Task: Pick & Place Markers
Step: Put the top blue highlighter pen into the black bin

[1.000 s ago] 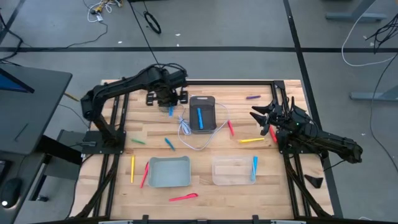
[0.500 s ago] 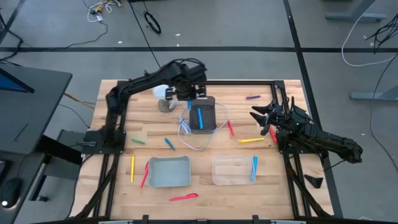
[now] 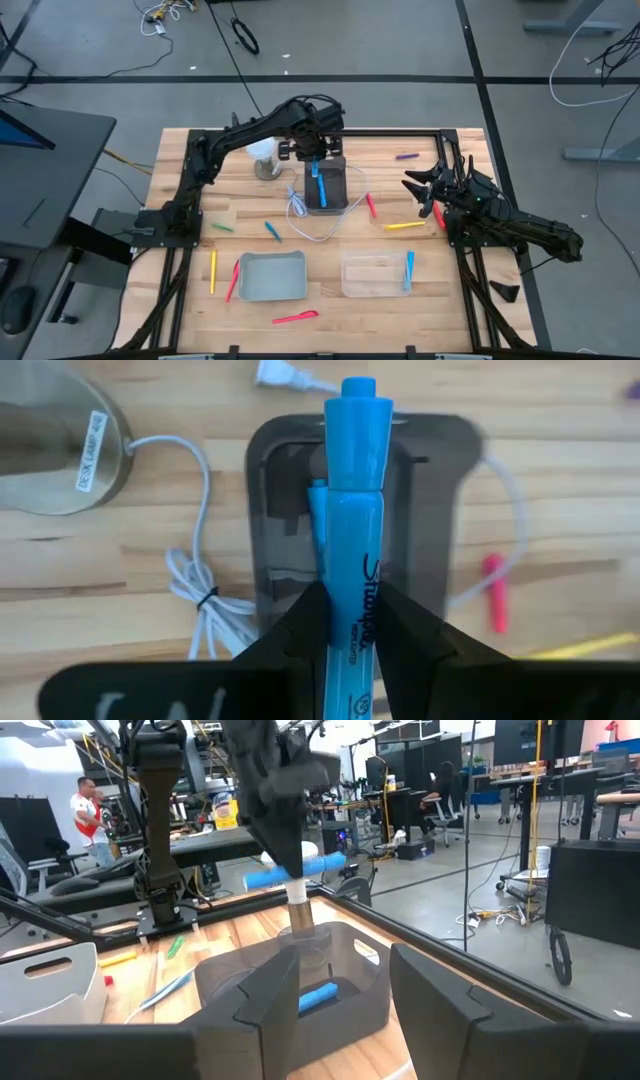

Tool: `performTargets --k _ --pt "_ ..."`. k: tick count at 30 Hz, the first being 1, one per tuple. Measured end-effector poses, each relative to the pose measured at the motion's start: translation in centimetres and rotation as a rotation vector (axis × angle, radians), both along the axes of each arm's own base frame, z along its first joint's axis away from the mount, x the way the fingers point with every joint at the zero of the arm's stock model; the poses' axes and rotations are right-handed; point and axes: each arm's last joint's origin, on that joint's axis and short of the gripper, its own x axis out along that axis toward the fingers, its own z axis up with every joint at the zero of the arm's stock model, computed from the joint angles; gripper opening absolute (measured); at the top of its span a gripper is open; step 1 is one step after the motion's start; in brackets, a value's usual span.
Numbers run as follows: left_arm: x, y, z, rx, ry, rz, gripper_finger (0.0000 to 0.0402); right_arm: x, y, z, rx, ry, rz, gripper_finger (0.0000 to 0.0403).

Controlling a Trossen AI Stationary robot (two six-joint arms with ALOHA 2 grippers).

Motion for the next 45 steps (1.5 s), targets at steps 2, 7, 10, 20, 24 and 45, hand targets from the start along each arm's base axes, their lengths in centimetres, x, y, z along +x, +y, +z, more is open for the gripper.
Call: performTargets --k 2,7,10,20,24,45 --pt "0.1 -0.2 -1.1 -0.012 0.030 -0.002 0.0066 0.0 0.0 0.0 0.000 0.000 0.000 0.0159" --pt "0.4 -0.7 -3.6 -0.031 0.059 0.006 0.0066 0.0 0.0 0.0 0.000 0.001 0.000 0.0159" --pt "0.6 -0.6 -4.7 -0.030 0.052 0.010 0.0066 0.0 0.0 0.0 0.000 0.001 0.000 0.0159" --pt "1.1 -1.0 -7.8 -0.025 0.024 0.031 0.0066 0.0 0.0 0.0 0.000 0.001 0.000 0.0159" --pt "1.3 -1.4 -9.2 -0.027 0.051 0.041 0.0066 0.0 0.0 0.0 0.000 0.000 0.000 0.0159" --pt "1.9 -1.7 -10.6 -0.033 0.088 0.079 0.0085 0.0 0.0 0.0 0.000 0.000 0.000 0.0159"
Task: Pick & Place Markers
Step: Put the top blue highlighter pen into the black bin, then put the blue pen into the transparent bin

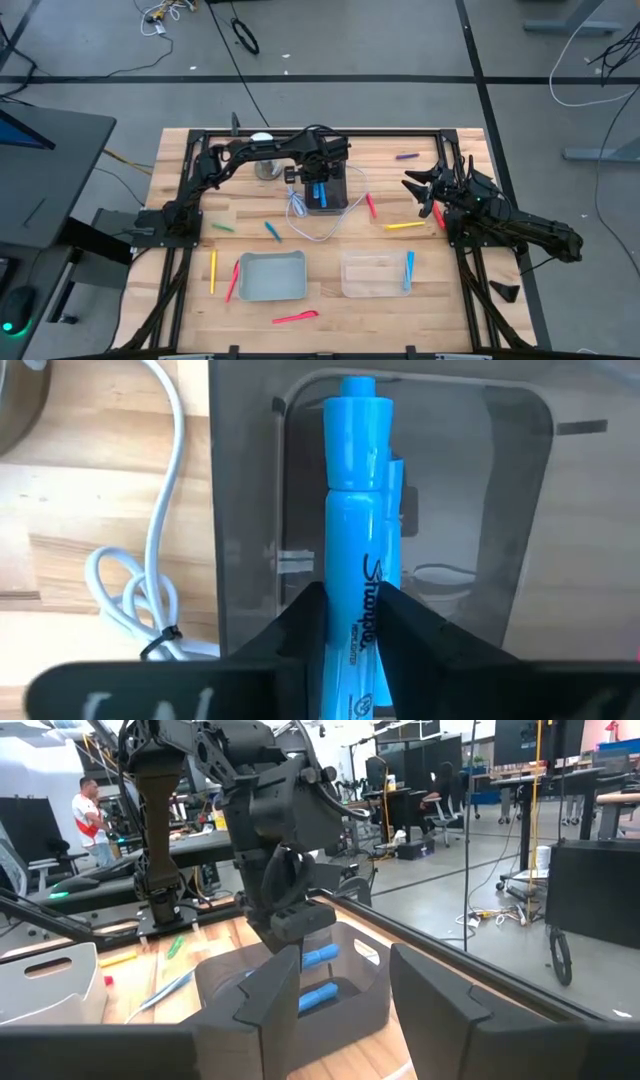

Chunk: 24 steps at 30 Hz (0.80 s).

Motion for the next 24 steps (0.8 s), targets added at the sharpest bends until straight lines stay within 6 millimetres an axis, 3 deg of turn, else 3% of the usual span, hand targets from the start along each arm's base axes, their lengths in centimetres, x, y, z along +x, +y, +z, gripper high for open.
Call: performTargets --k 13,24 --pt "0.12 -0.29 0.02 -0.005 -0.007 0.030 0.0153 0.00 0.00 0.01 0.000 0.000 0.000 0.0159" --pt "0.19 -0.25 0.03 -0.002 -0.015 0.030 0.0172 0.00 0.00 0.00 0.000 0.000 0.000 0.0159"
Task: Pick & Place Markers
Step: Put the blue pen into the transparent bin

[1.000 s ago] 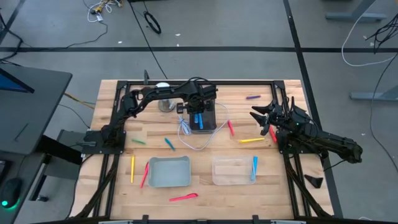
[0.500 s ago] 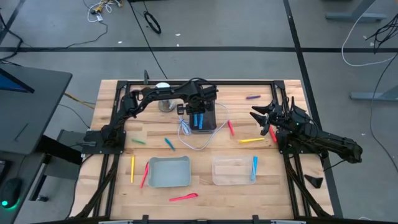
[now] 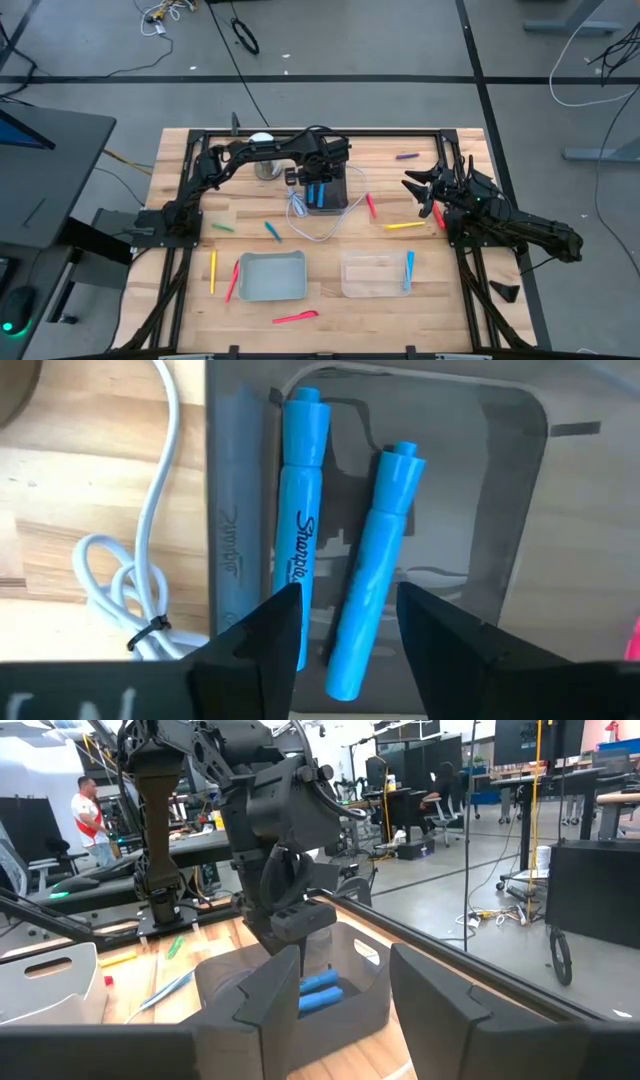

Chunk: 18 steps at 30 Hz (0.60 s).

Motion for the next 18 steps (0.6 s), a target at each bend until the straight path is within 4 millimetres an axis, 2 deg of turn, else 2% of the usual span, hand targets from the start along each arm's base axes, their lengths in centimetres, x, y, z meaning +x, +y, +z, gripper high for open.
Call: performTargets --k 7,18 --pt "0.2 0.1 0.2 -0.025 -0.031 -0.009 0.0172 0.0 0.0 0.0 0.000 0.000 0.000 0.0159" --pt "0.6 0.2 3.1 -0.026 -0.065 -0.048 0.0172 0.0 0.0 0.0 0.000 -0.001 0.000 0.0159"
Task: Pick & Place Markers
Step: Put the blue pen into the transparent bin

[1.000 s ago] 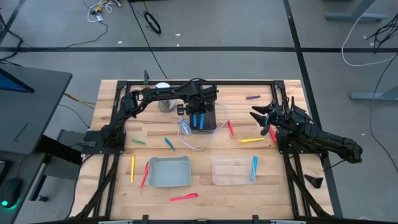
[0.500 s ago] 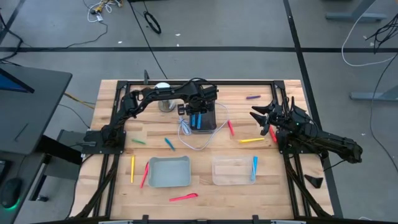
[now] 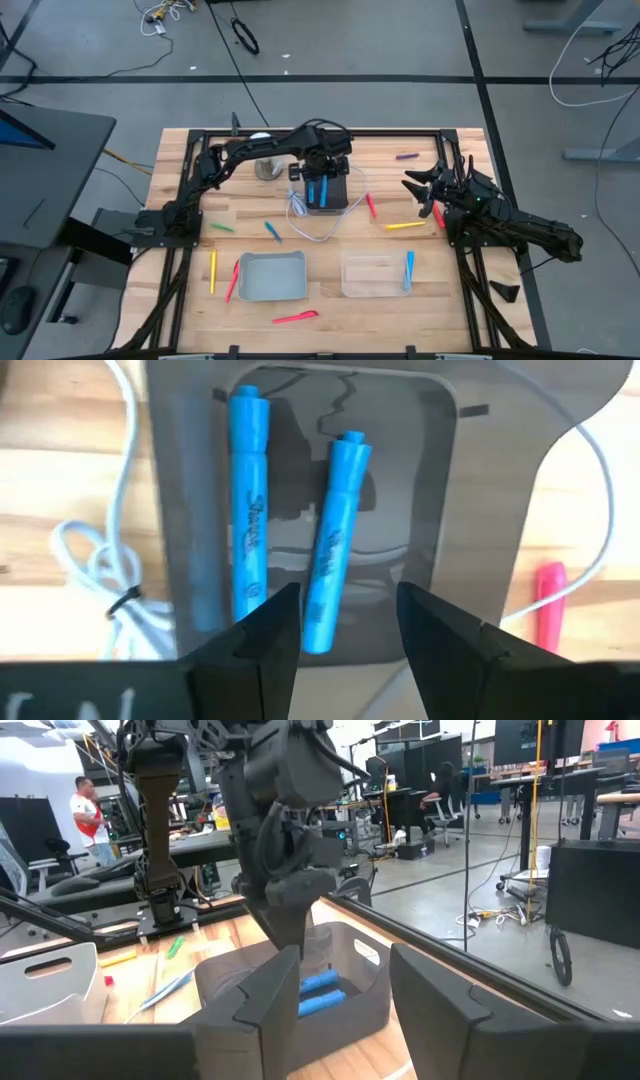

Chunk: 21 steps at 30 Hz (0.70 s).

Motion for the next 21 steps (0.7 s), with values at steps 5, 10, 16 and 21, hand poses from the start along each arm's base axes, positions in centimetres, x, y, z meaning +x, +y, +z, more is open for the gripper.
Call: performTargets --k 5,10,16,21 --pt "-0.7 -0.2 1.2 -0.004 0.022 -0.017 0.0172 0.0 0.0 0.0 0.000 0.001 -0.001 0.0159" --pt "-1.7 -0.5 2.8 0.000 0.029 -0.017 0.0172 0.0 0.0 0.0 0.000 0.001 -0.001 0.0159" --pt "-2.8 -0.9 5.0 0.010 0.014 -0.023 0.0172 0.0 0.0 0.0 0.000 0.001 0.000 0.0159" --pt "-3.9 -1.4 6.9 0.007 0.003 -0.019 0.0172 0.0 0.0 0.0 0.000 0.000 0.000 0.0159"
